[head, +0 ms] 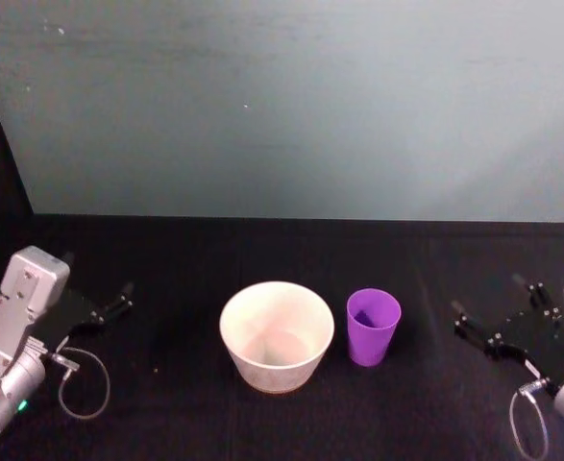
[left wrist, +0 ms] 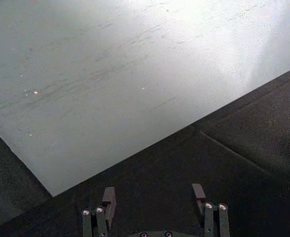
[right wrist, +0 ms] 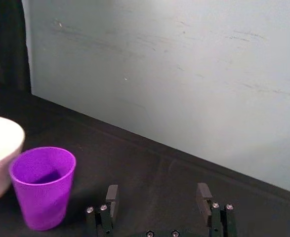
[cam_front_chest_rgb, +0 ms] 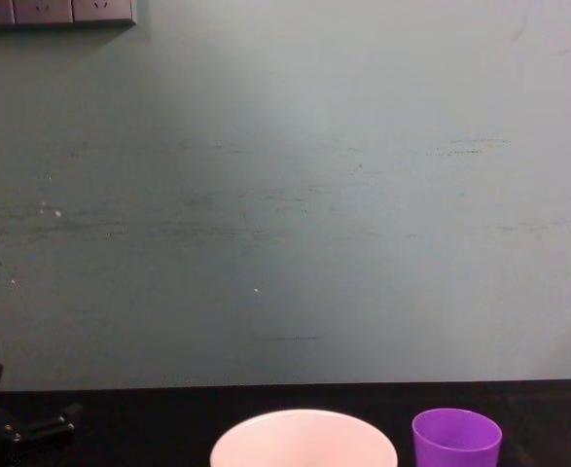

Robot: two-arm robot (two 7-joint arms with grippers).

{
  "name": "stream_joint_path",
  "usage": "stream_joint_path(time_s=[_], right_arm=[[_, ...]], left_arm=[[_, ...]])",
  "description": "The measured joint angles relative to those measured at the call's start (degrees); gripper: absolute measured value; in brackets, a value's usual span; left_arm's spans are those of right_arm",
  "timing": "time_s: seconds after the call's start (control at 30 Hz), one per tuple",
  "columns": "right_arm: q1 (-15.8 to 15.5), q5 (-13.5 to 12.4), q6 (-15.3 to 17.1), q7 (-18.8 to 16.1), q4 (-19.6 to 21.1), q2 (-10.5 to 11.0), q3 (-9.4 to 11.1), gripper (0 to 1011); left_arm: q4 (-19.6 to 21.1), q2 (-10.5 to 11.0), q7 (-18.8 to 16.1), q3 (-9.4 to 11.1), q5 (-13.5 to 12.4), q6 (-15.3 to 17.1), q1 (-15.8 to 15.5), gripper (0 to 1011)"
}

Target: Pick up the cup and pour the mung beans from the cup into the bowl.

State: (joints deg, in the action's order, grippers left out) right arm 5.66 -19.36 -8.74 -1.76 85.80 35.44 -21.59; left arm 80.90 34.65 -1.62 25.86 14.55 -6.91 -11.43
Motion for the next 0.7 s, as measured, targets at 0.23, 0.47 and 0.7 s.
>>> stream_joint_path(time_s=[0.23,0.47,0.7], right_arm=[[-3.77,-3.93,0.15,-2.92,3.41,0.65,2.41,1003],[-6.17,-8.57,-0.3,-8.45,4.58,0.16,3.22,1003],[-6.99,-9.94,-1.03,-12.21,4.37,-1.01,3.21,1003]], left_arm=[[0.0,0.0,0.0,0.0,0.0,0.0,0.0,1000],[0.0,0.0,0.0,0.0,0.0,0.0,0.0,1000],[0.0,0.0,0.0,0.0,0.0,0.0,0.0,1000]])
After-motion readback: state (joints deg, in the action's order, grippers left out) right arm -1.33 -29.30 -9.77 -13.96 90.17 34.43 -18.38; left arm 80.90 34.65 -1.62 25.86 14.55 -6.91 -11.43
